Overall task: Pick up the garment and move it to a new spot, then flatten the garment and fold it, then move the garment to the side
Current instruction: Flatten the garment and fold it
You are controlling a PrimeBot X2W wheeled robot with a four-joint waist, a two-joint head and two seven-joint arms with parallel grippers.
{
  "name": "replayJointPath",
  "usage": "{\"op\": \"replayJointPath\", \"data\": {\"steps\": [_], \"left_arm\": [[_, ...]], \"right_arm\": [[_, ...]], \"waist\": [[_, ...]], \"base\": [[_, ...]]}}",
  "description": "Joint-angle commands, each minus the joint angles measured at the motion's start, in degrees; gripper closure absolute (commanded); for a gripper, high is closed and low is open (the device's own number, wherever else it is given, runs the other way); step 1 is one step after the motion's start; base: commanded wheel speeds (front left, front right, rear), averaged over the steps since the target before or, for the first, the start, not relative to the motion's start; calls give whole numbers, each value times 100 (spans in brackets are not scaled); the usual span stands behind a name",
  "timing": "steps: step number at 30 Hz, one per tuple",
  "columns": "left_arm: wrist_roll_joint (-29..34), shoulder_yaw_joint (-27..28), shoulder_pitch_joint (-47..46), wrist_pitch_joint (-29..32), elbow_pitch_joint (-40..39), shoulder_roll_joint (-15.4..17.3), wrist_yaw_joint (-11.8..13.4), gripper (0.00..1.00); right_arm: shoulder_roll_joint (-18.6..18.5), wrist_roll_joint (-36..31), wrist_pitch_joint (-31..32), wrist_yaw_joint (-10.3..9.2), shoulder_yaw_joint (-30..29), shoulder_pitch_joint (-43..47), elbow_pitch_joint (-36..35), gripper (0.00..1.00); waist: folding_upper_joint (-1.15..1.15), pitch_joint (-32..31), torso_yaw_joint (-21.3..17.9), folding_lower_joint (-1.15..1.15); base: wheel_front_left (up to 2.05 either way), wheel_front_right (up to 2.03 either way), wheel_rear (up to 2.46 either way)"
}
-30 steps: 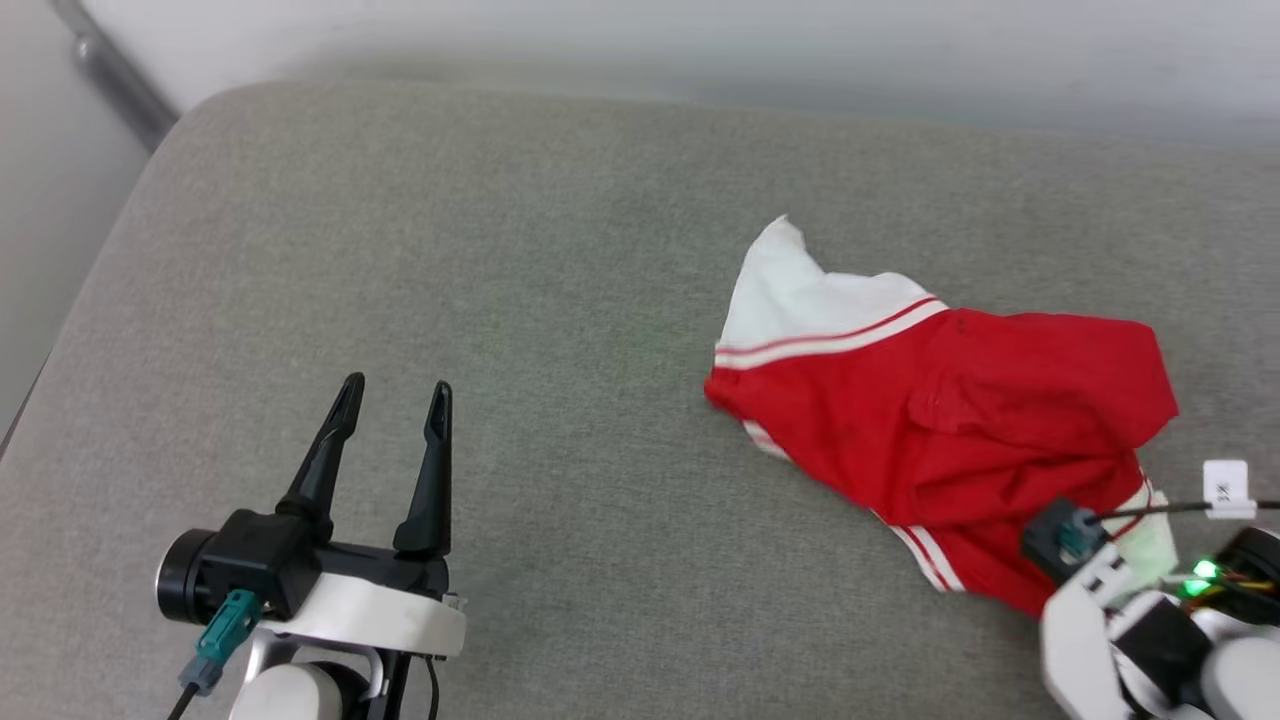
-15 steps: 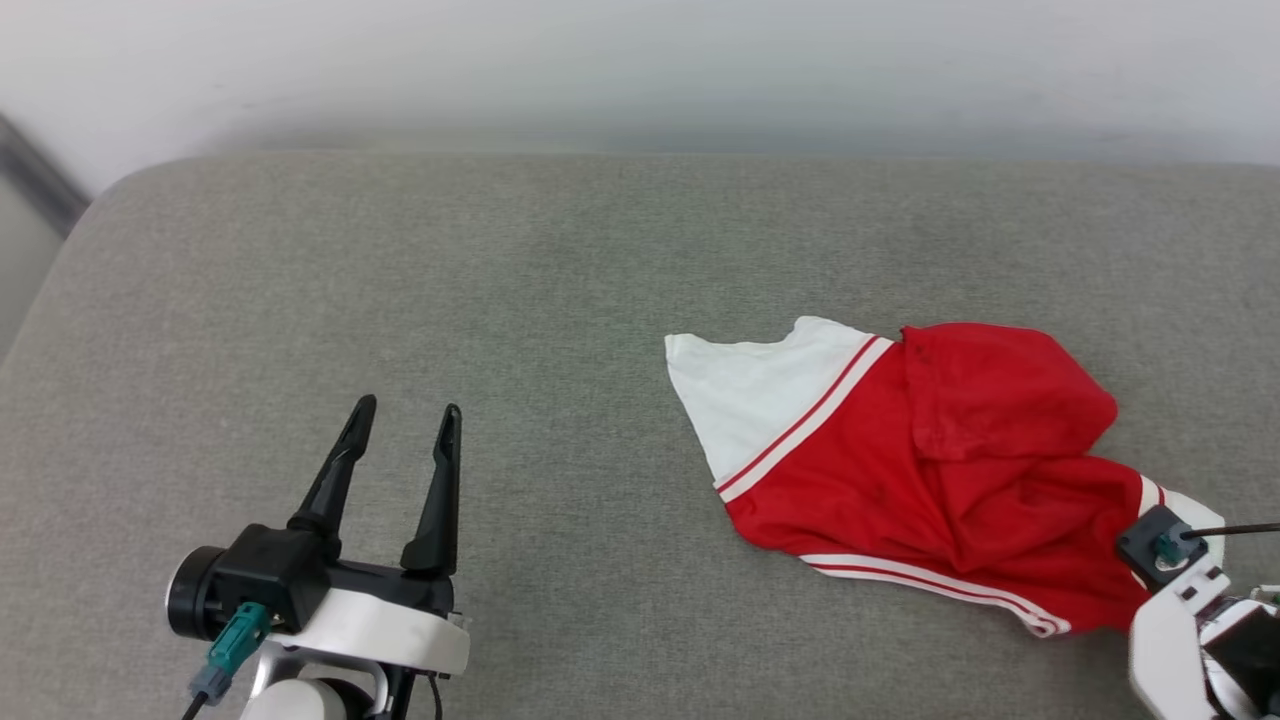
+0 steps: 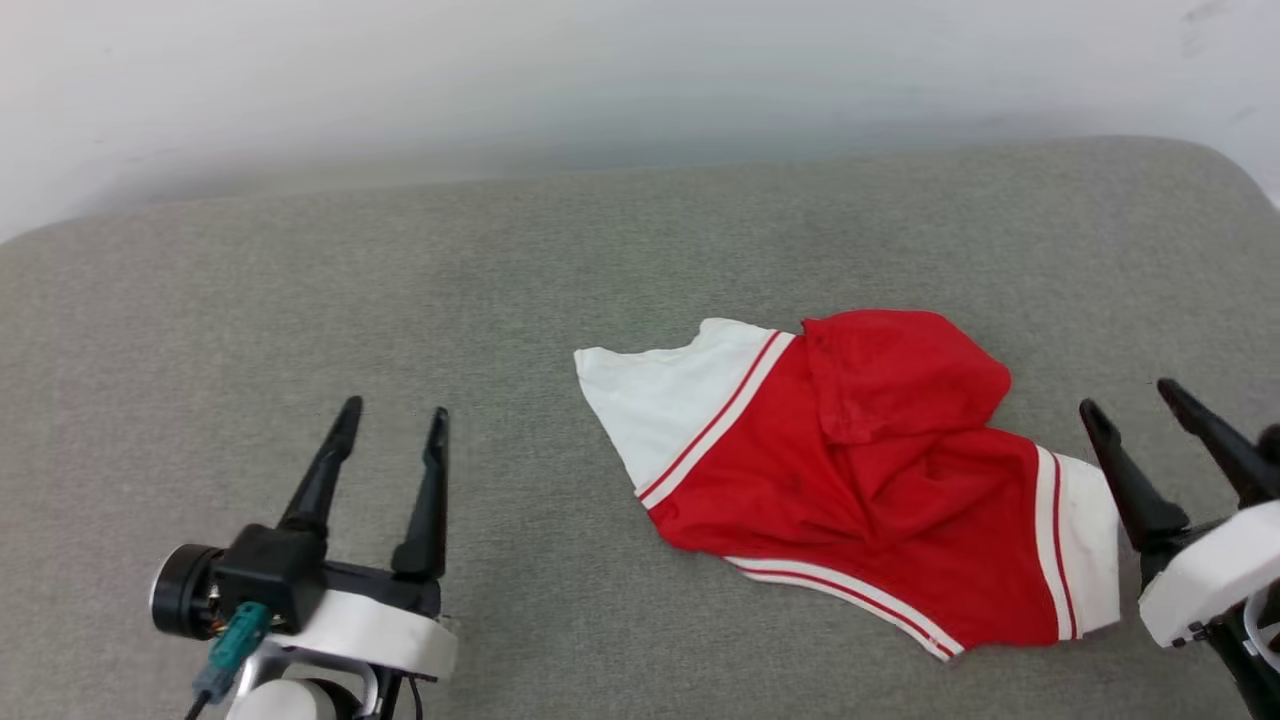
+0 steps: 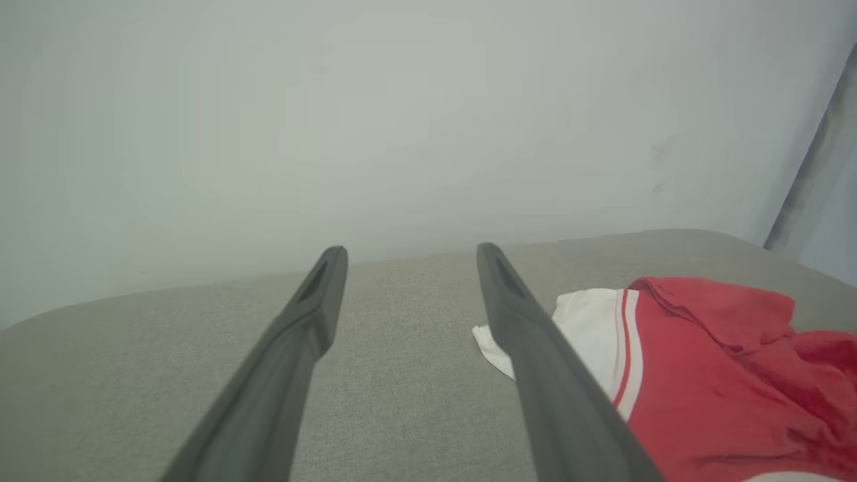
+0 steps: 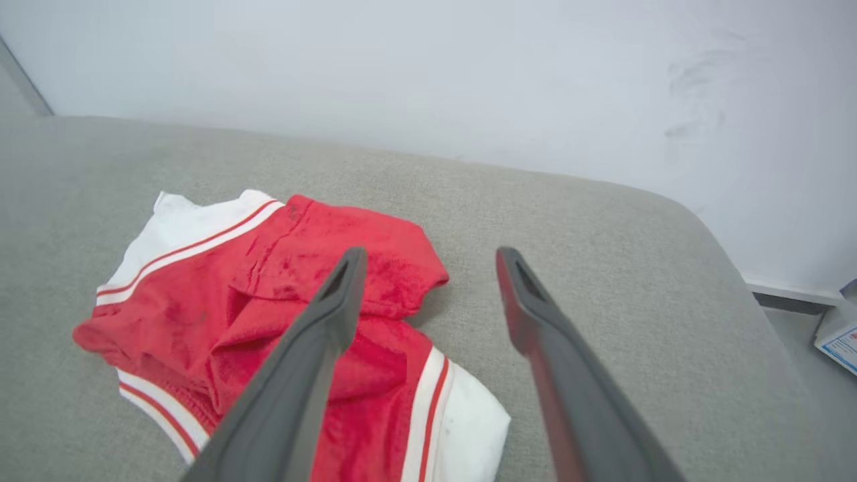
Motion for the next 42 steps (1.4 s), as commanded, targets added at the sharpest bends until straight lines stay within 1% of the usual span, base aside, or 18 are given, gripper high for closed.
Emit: {"op": "replayJointPath", "data": {"steps": [1,4,7,11,13,17,20,22,23,28,33,34,35,39,42], "left_arm": [[112,-113,-70,-13,72,103,-7,0],[107,-432,-204,11,390,275,-7,0],[47,-893,-588,336,625,484,-7,0],[-390,-1540,-1228,1248,730,785,-6,0],[-683,-1848,-1594,1840,773,912,-6,0],[-1215,-2655,-2327,3174,814,1302,-7,0],[-1558,-3160,-2840,3919,913,1588,-7,0],[-1803,-3431,-3111,4285,1003,1678,-7,0],[-1803,-3431,-3111,4285,1003,1678,-7,0],[-2272,-4017,-3627,4888,1291,1866,-8,0],[-2439,-4533,-3789,5167,1709,1978,-7,0],[-2513,-4603,-3773,5214,1810,1985,-7,77],[-2556,-4669,-3757,5234,1876,2008,-7,100],[-2566,-4577,-3741,4906,2021,2062,48,100],[-2527,-4396,-3645,4556,2118,2189,239,100]], "right_arm": [[223,42,-309,-2,-196,132,-86,0],[704,85,-1039,-2,-668,206,-224,0],[970,-251,-1640,-2,-869,304,-183,0],[1352,-498,-1982,-2,-1028,265,-211,0],[1492,-572,-2044,-2,-1102,231,-217,0],[1605,-726,-2108,-2,-1087,116,-177,0],[1666,-802,-2122,-2,-1045,13,-147,0],[1710,-829,-2128,-2,-1031,-44,-111,0],[1710,-829,-2128,-2,-1031,-44,-111,0],[1787,-928,-2129,-2,-1051,-143,-73,0],[1826,-1035,-2130,-2,-1060,-196,-82,0],[1834,-1069,-2130,-2,-1053,-202,-83,0],[1842,-1093,-2129,-2,-1043,-202,-78,0],[1869,-1186,-2128,-2,-1056,-154,-40,0],[1851,-1241,-2128,-2,-1035,-105,27,0]], "waist": [[0,46,-115,0],[0,153,-223,0],[0,326,-287,0],[0,612,-359,0],[0,753,-394,0],[0,1003,-465,0],[0,1169,-527,0],[0,1255,-567,0],[0,1255,-567,0],[0,1440,-630,0],[0,1573,-665,0],[0,1586,-666,0],[0,1594,-666,0],[0,1566,-604,0],[0,1449,-515,0]], "base": [[0,0,0],[0,0,0],[0,0,0],[0,0,0],[0,0,0],[0,0,0],[0,0,0],[0,0,0],[0,0,0],[0,0,0],[0,0,0],[0,0,0],[0,0,0],[0,0,0],[0,0,0]]}}
